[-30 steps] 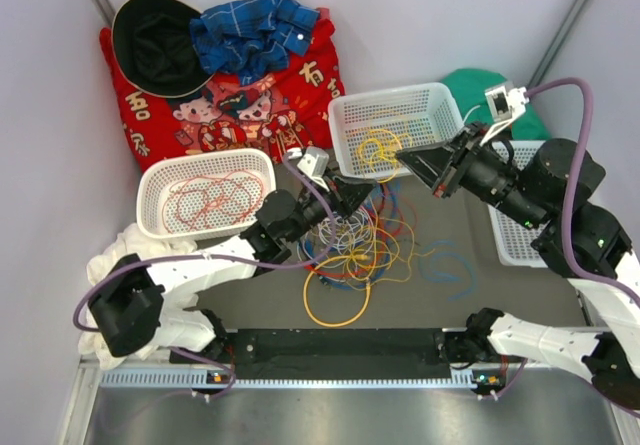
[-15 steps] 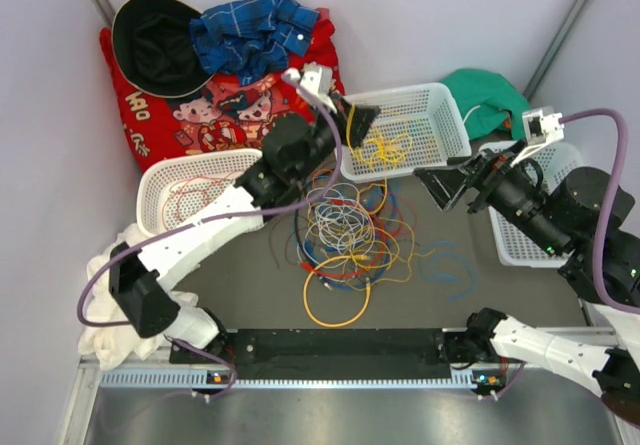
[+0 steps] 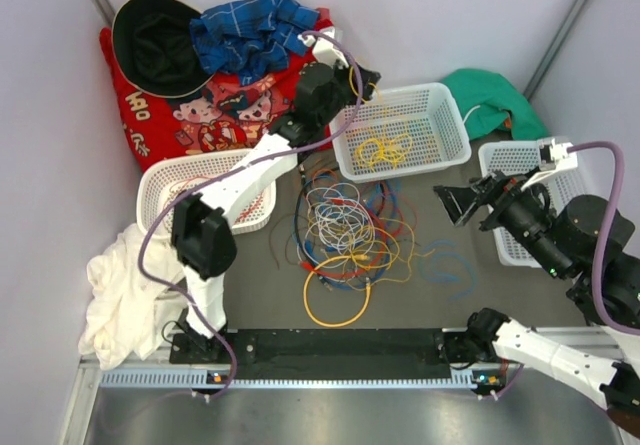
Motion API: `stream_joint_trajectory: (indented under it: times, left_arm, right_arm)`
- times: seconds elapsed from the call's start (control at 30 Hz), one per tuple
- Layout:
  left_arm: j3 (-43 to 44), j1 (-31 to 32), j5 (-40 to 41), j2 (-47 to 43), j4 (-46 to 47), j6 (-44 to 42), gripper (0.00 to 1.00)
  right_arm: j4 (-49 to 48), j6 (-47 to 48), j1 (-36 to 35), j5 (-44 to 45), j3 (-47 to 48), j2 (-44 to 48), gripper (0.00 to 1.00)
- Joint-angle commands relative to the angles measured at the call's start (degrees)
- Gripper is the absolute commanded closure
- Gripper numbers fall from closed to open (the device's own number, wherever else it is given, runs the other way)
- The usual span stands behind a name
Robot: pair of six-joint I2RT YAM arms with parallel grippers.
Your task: Untangle the cables
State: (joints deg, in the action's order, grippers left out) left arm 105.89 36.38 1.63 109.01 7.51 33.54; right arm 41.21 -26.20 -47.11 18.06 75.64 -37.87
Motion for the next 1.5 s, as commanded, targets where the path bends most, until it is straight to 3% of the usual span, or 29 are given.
stream_joint_trajectory:
  times: [0.0, 0.27, 0.3, 0.37, 0.4, 0.43, 0.6, 0.73, 0.97, 1.2, 1.47]
  left_arm:
    - [7.48, -1.93, -1.02, 9.34, 0.58, 1.97, 1.00]
    - [28.39, -1.84, 7.76, 28.60, -8.38, -6.81, 1.00]
    - [29.80, -1.93, 9.17, 29.67, -9.52, -8.04, 0.90]
    - [31.49, -1.93, 12.34, 31.08, -11.02, -11.47, 0.60]
    - [31.40, -1.93, 13.04, 31.09, -11.37, -12.52, 0.13]
    - [30.96, -1.93, 13.57, 30.91, -11.64, -14.27, 0.01]
    - [26.05, -1.84, 16.47, 26.53, -11.29, -16.93, 0.01]
    - [15.63, -1.84, 19.64, 19.24, -10.15, -15.18, 0.01]
    - [-8.65, -1.75, 21.75, -6.04, -8.04, -7.89, 0.01]
    - [-36.49, -0.35, 19.20, -28.39, -11.81, 1.69, 0.01]
    - [-51.73, 3.78, 17.80, -49.40, -22.62, 5.66, 0.01]
  right_arm:
    - [1.24, -0.35, -0.44, 3.38, -3.11, 2.01, 0.05]
    - [3.00, 2.11, -0.44, 6.54, -5.58, 1.13, 0.05]
    - [3.00, 2.20, -0.44, 6.81, -6.11, 0.87, 0.05]
    - [2.91, 2.55, -0.44, 7.42, -6.64, 0.78, 0.05]
    - [2.91, 2.73, -0.44, 7.68, -6.99, 0.60, 0.04]
    - [2.91, 2.90, -0.44, 8.38, -6.99, 0.34, 0.04]
    - [0.54, 3.78, -0.35, 8.83, -8.75, 0.08, 0.03]
    - [-0.25, 3.08, -0.35, 7.52, -8.93, -1.07, 0.02]
    - [-5.78, 2.73, -0.35, -1.96, -16.64, -4.14, 0.06]
    - [-14.92, -0.17, -0.44, -11.20, -26.41, -17.12, 0.14]
    - [-22.39, -0.96, -0.35, -12.00, -27.21, -29.45, 0.16]
